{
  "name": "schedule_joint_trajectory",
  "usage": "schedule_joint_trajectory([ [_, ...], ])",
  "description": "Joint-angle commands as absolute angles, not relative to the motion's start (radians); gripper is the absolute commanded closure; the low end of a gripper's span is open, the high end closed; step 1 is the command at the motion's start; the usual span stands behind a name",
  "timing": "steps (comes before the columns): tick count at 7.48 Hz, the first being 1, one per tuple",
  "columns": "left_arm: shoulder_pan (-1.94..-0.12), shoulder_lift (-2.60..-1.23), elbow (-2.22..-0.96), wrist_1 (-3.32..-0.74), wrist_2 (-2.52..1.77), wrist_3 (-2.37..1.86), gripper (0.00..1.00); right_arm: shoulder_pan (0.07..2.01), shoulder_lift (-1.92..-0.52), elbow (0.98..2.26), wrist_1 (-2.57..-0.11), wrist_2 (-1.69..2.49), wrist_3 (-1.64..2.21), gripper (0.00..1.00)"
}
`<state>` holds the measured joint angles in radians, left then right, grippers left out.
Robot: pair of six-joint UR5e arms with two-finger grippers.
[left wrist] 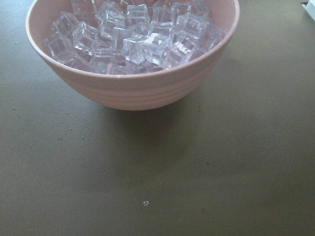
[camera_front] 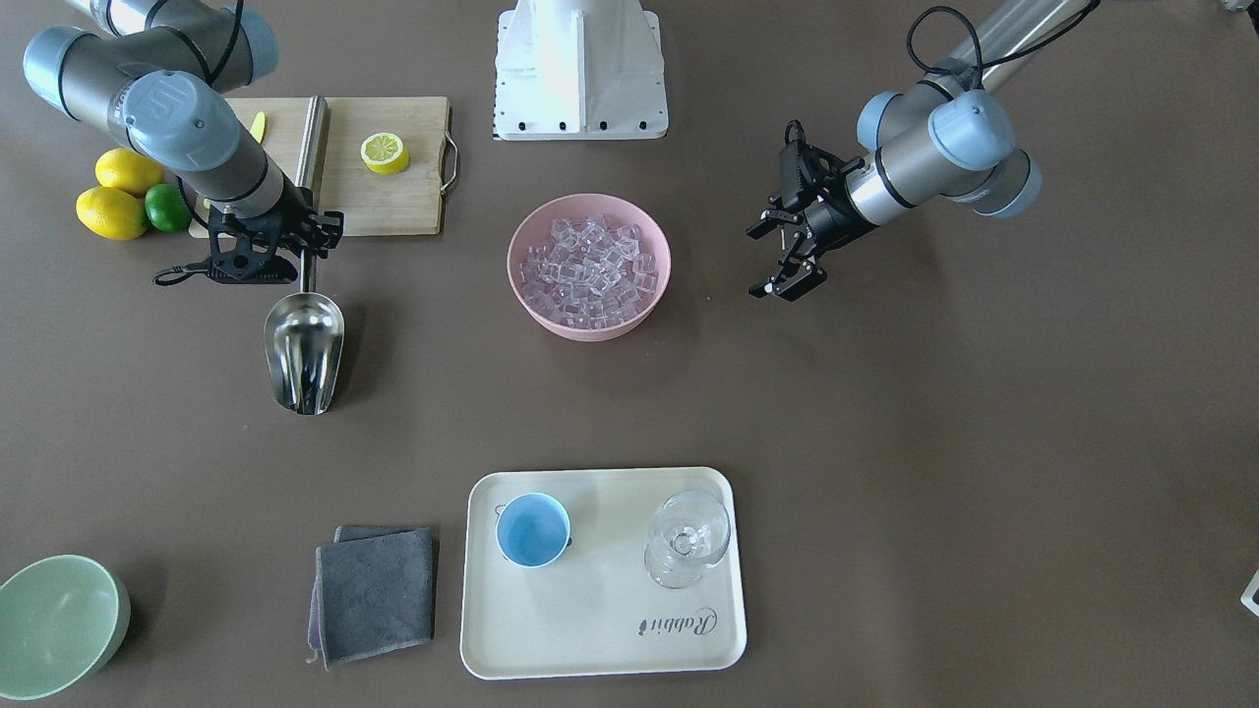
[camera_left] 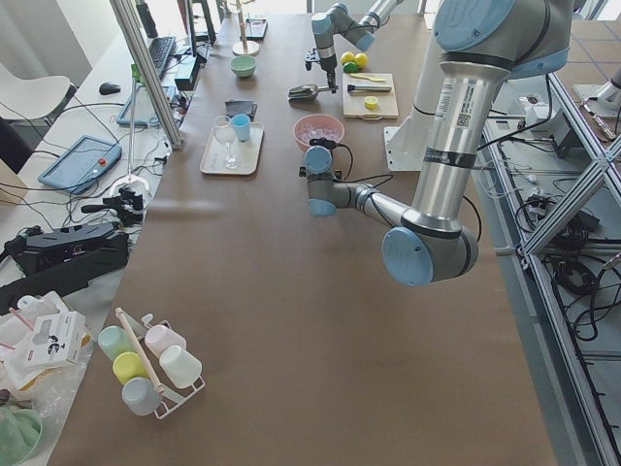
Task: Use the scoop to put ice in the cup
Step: 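Lift the scoop with the right gripper while the left gripper approaches the pink bowl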
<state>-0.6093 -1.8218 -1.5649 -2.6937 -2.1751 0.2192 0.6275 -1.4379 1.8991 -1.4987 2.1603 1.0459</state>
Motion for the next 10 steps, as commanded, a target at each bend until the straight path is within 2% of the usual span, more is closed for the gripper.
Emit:
schedule_joint_trajectory([
  [1, -0.586, -1.853, -1.532, -2.723, -2.163, 0.202, 0.02, 0.627, -1.439, 1.904, -1.499, 2.161, 1.045, 1.00],
  [3, -0.559, -1.865, -1.531, -2.762, -2.068, 0.202, 0.02, 0.627, -1.445, 1.934, -1.502, 2.161, 1.039, 1.00],
  [5, -0.525, -1.859, -1.534, -2.801, -2.003, 0.178, 0.02, 0.665, -1.439, 2.021, -1.579, 2.146, 0.994, 1.00],
  [7, -0.523, -1.853, -1.536, -2.803, -2.011, 0.118, 0.02, 0.748, -1.437, 2.040, -1.623, 2.110, 0.642, 1.00],
  [10, -0.514, -1.861, -1.531, -2.800, -2.009, 0.036, 0.02, 0.816, -1.428, 2.045, -1.637, 2.065, 0.401, 1.00],
])
